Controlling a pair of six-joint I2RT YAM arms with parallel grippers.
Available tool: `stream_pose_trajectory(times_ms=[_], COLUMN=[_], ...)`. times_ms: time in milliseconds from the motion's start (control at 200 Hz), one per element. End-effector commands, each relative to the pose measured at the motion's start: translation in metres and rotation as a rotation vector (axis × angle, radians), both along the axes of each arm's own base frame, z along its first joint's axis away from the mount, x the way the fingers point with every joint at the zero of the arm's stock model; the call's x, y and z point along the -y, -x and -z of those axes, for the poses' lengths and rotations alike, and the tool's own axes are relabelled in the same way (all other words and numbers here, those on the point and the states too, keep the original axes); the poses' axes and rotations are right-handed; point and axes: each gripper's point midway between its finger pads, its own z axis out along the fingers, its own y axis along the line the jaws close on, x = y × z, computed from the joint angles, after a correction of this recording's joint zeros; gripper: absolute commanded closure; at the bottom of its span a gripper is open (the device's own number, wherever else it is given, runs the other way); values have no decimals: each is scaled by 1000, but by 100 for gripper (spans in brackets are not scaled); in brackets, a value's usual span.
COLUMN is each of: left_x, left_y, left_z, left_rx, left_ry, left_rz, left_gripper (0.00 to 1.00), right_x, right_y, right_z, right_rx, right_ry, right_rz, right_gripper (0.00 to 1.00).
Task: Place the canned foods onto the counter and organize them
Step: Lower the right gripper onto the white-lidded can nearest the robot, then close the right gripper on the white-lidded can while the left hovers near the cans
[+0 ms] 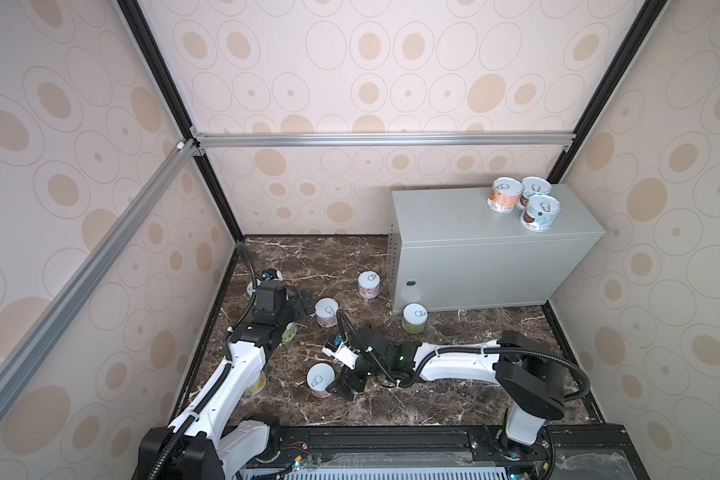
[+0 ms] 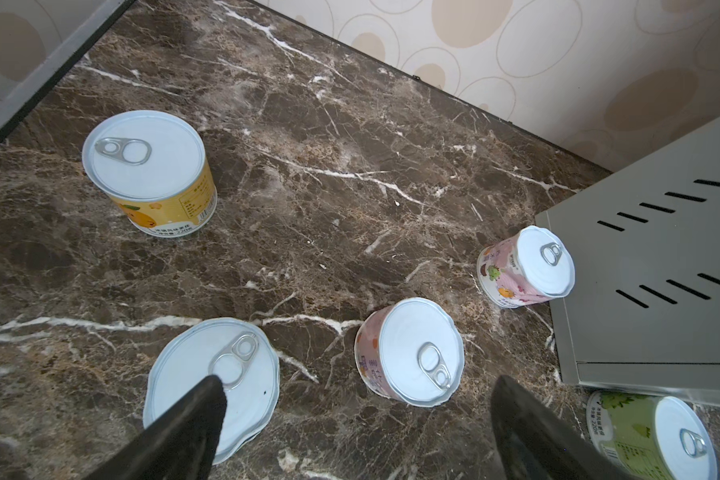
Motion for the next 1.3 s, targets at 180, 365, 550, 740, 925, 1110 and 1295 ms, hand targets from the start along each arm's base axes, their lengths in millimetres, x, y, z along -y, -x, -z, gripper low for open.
stream_pose_trajectory(times_ms=[180,365,550,740,925,1110,1295], left_x=[-1,-3,-4,-7,-6,-7,-8], left_y=[-7,-8,-9,-9,-12,-13,-12], left_z=[10,15,14,14,13,12,12], left_rx=[-3,-7,-3,-2,1,5,7], left_ry=[37,41,58,63,78,85,85], left_rz=[-1,1,6,8,16,17,16], left_gripper=[1,1,1,1,1,1,1], right_x=[-21,-32,-45,-52,-57,-60,-63], right_y=[12,12,9,6,2,2,2], right_z=[22,28,33,39,43,46,47], right_rx=[21,9,7,10,16,11,6], right_ry=[-25,-24,-26,-24,-23,-24,-26], right_rz=[-71,-88,-102,-101,-97,-96,-104], right_gripper=[1,3,8,9,12,14,7])
